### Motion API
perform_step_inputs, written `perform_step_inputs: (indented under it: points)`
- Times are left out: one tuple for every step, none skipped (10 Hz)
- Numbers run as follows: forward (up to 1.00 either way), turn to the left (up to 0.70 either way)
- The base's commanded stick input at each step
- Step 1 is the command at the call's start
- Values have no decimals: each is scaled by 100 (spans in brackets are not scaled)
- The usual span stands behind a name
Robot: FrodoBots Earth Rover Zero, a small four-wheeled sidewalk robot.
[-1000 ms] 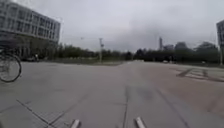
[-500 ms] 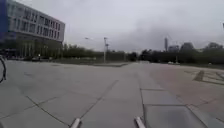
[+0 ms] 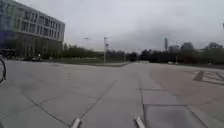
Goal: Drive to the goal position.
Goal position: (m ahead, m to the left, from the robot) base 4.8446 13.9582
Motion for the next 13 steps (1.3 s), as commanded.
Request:
perform_step_inputs:
  points:
    - [100,1]
    - [100,1]
    - [100,1]
    - [100,1]
    - [100,8]
    - [100,31]
    - [100,41]
    - [100,37]
    - [100,4]
    - [100,16]
    - [100,41]
    - [100,41]
    - [100,41]
